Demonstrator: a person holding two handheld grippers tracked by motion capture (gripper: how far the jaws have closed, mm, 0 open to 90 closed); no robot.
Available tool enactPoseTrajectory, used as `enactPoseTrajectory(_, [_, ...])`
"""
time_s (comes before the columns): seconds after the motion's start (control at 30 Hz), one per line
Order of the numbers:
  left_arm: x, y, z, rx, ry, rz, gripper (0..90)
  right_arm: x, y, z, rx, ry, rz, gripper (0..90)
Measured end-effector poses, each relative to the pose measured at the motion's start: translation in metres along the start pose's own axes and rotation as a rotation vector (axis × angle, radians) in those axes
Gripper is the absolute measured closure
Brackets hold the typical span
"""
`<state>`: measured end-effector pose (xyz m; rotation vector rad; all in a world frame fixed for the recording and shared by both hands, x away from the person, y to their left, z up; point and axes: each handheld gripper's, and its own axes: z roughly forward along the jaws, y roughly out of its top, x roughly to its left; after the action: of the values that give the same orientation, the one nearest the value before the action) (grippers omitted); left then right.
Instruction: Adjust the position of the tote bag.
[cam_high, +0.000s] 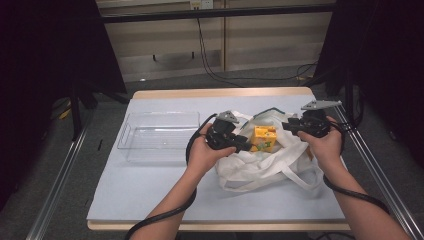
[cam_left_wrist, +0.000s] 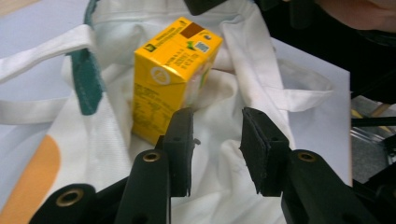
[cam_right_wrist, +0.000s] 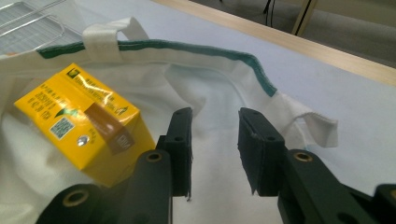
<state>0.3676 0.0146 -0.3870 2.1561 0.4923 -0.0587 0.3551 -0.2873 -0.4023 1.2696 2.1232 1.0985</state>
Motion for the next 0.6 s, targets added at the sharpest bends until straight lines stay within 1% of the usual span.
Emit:
enactPoseTrajectory(0.07, [0.001,0.0,0.0,0.0,0.006,-0.004,64.8,0.002,-0.002,-0.001,0.001,0.008,0.0,66.1])
enactPoseTrajectory(0.1, [0.002,0.001,-0.001,0.007,0.015,0.006,64.9,0.002,-0.004,-0.001,-0.001,0.012,0.0,66.8])
enactPoseTrajectory(0.13, [0.002,0.002,-0.002,0.018,0.015,0.008,65.2,0.002,-0.005,-0.001,0.0,0.018,0.002,67.1])
enactPoseTrajectory(0.2, [0.003,0.003,-0.002,0.012,0.024,0.009,65.9,0.002,-0.008,-0.001,0.0,0.022,0.002,67.4])
enactPoseTrajectory(0.27, [0.005,0.004,-0.002,0.017,0.027,0.011,68.7,0.003,-0.012,-0.002,0.004,0.026,-0.001,68.0])
enactPoseTrajectory(0.37, [0.009,0.004,-0.001,0.027,0.055,0.012,69.3,0.006,-0.017,-0.001,0.011,0.027,-0.002,68.5])
enactPoseTrajectory(0.47, [0.012,0.002,0.002,0.021,0.061,-0.004,71.0,0.009,-0.022,-0.001,0.016,0.036,-0.015,69.2])
enactPoseTrajectory(0.5, [0.013,0.002,0.002,0.032,0.068,0.002,71.5,0.011,-0.023,-0.001,0.017,0.034,-0.019,69.4])
enactPoseTrajectory(0.6, [0.015,0.002,0.003,0.033,0.078,0.004,73.0,0.014,-0.026,-0.002,0.02,0.04,-0.031,69.9])
